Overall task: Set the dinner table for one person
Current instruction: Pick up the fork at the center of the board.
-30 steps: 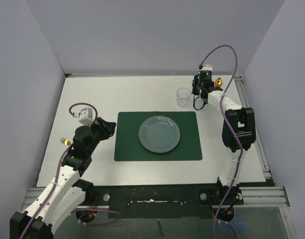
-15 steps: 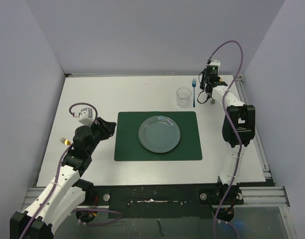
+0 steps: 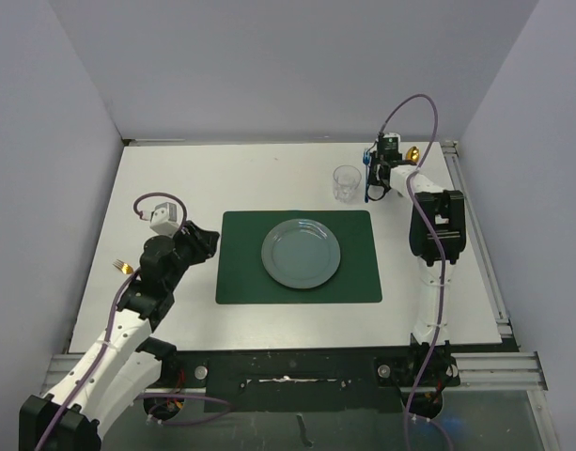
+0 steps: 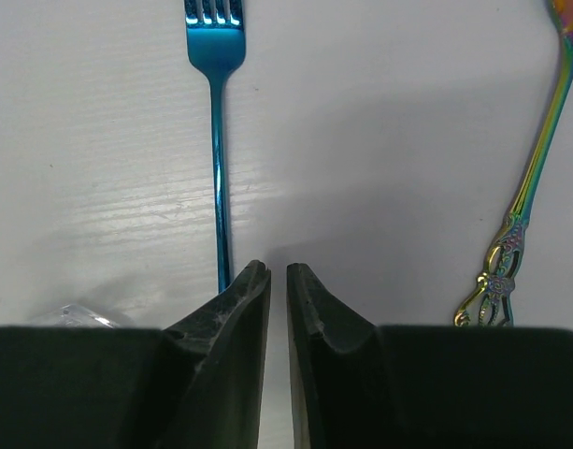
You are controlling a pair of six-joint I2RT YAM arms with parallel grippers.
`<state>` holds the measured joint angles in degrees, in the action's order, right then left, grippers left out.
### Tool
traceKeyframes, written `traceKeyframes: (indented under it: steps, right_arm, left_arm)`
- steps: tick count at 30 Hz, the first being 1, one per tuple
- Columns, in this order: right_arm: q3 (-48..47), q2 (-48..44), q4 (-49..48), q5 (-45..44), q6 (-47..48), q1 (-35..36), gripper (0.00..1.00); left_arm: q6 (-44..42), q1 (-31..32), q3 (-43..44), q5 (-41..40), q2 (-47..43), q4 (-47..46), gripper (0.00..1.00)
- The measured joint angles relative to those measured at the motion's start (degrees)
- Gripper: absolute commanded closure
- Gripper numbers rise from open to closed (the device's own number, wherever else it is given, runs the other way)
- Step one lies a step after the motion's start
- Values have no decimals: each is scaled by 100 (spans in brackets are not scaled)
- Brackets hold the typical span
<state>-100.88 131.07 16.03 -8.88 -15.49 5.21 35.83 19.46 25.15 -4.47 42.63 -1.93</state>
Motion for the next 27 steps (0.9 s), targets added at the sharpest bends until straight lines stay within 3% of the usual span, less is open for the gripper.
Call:
traceKeyframes:
  steps: [27]
  right_arm:
    - [-586, 470, 20, 1314, -621, -293, 76]
  left_arm:
    - [-52, 0, 0, 0, 142, -2, 61]
